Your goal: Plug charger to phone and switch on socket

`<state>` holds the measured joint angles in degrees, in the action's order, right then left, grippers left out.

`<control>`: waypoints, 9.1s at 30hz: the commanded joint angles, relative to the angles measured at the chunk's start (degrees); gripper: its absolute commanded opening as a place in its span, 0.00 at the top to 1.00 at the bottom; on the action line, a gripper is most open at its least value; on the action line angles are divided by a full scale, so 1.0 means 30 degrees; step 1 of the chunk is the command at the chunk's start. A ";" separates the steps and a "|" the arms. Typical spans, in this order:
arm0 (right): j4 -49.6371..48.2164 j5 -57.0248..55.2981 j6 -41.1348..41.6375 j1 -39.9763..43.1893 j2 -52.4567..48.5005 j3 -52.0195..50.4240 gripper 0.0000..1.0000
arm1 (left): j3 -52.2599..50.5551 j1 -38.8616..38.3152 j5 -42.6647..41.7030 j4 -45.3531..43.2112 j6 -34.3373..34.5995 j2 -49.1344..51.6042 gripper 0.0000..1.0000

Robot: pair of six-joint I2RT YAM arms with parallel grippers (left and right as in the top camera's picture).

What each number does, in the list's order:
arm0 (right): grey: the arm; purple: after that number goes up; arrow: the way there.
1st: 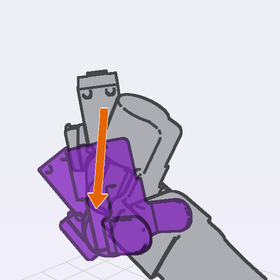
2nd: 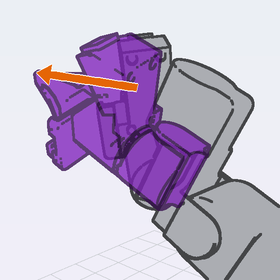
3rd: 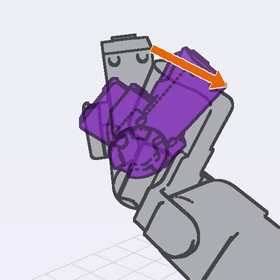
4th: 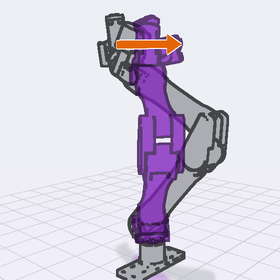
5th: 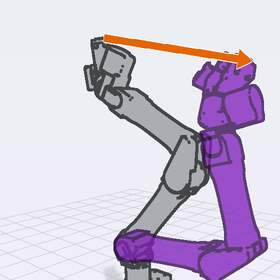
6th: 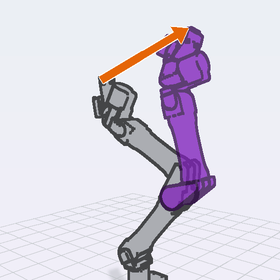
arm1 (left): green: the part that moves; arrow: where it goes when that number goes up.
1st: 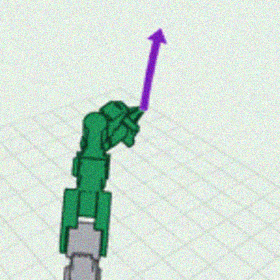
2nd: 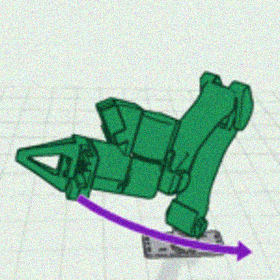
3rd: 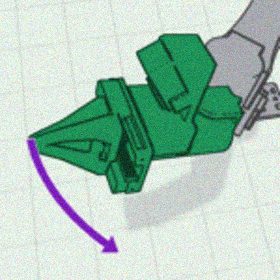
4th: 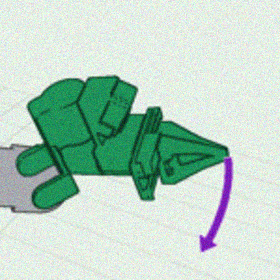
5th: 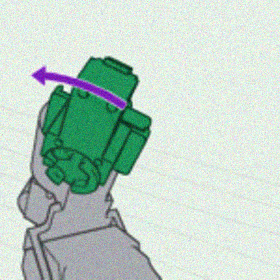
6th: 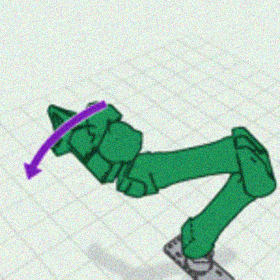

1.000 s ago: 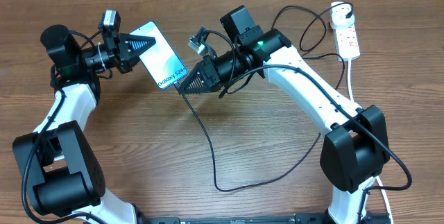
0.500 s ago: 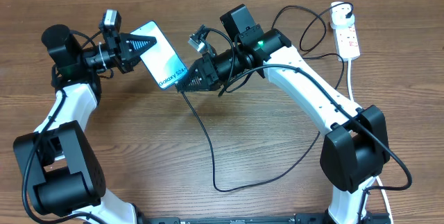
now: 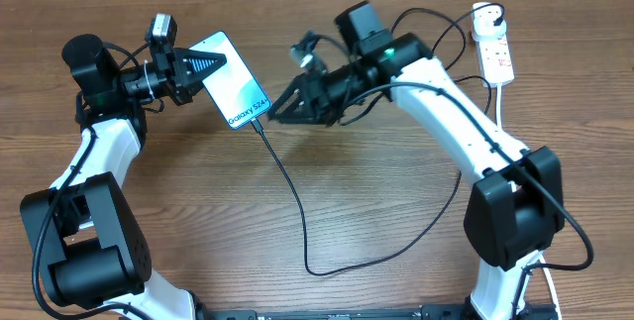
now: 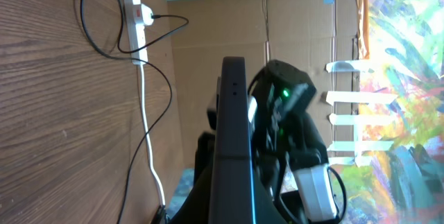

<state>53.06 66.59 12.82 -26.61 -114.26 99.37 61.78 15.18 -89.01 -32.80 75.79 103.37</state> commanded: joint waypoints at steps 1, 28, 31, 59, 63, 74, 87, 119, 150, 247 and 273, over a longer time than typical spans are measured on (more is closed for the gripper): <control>0.0364 -0.0036 -0.1151 0.1377 0.0998 0.0532 0.56 | 0.0321 -0.0051 -0.0481 -0.0138 -0.0816 0.0044 0.96; 0.4036 -0.5566 -0.3322 0.4138 0.1297 0.0525 0.51 | 0.0321 -0.3614 0.6506 0.1195 -0.6317 0.6317 0.96; 0.4146 -0.5690 -0.3381 0.4138 0.1297 0.0525 0.51 | 0.0328 -0.3701 0.7992 0.2390 -0.8269 0.6339 0.96; 0.4233 -0.5923 -0.3453 0.4138 0.1297 0.0525 0.50 | 0.0328 -0.3694 1.3872 0.9005 -1.4447 0.6339 0.83; 0.4233 -0.5982 -0.3453 0.4138 0.1297 0.0525 0.50 | 0.0328 -0.3694 1.3872 0.8998 -1.4498 0.6339 0.66; 0.4233 -0.6047 -0.3453 0.4138 0.1297 0.0525 0.50 | 0.0328 -0.3410 1.3879 0.9471 -1.4557 0.6339 0.35; 0.4226 -0.6054 -0.3461 0.4138 0.1297 0.0525 0.50 | 0.0634 -0.2186 1.6990 1.3923 -1.5198 0.5880 0.27; 0.4830 -0.7235 -0.3796 0.5187 0.1341 0.1916 0.88 | 0.8029 -0.2703 2.7423 2.5682 -1.8600 0.2288 0.32; 0.2951 -1.7099 0.1821 1.4994 -0.1829 0.6637 0.96 | 0.9602 -0.2703 2.7321 2.7001 -1.9693 -0.1851 0.00; -0.4656 -1.5307 -0.5377 1.4651 -1.0389 0.6615 0.96 | 0.9610 -0.2703 2.7321 2.7001 -1.9693 -0.1851 0.00; -0.4342 -1.5307 -0.5370 1.3639 -1.1460 0.6615 0.96 | 0.9602 -0.2703 2.7321 2.7001 -1.9693 -0.1851 0.00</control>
<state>38.26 17.61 -3.01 18.11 -143.87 120.40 90.41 6.79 -7.84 48.23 17.39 97.54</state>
